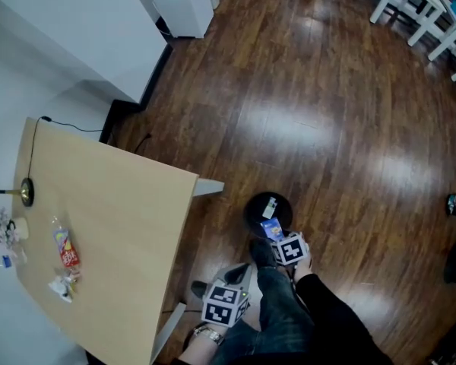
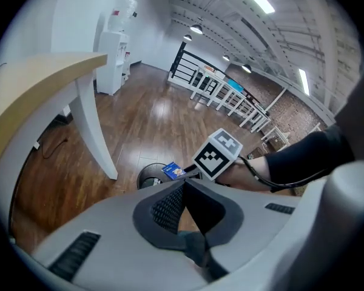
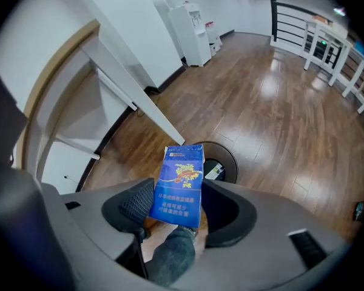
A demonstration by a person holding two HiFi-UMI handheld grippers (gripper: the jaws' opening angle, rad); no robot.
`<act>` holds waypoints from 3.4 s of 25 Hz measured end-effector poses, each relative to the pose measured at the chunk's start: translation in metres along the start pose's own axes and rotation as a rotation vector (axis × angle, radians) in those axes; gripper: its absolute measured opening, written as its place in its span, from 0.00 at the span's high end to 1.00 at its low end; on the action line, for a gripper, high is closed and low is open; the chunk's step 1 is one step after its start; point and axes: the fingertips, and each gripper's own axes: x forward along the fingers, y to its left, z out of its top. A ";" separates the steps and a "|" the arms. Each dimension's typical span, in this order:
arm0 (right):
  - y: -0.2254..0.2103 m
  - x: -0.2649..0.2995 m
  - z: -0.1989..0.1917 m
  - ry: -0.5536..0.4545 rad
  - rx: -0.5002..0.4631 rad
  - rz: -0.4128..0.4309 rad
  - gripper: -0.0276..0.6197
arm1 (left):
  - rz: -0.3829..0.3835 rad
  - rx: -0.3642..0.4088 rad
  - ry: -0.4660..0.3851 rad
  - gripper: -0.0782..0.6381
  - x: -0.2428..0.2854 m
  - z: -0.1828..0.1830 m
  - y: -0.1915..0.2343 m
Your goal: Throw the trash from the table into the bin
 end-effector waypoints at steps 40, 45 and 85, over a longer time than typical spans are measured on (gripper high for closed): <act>0.096 -0.192 0.018 -0.173 -0.063 0.150 0.45 | -0.028 -0.037 -0.013 0.89 -0.069 0.003 -0.044; 0.148 -0.232 0.038 -0.214 -0.142 0.222 0.45 | 0.094 -0.132 -0.074 0.88 -0.133 -0.001 -0.024; 0.670 -0.043 0.233 -0.162 -0.437 0.249 0.37 | 0.522 -0.659 -0.440 0.88 -0.413 -0.139 0.306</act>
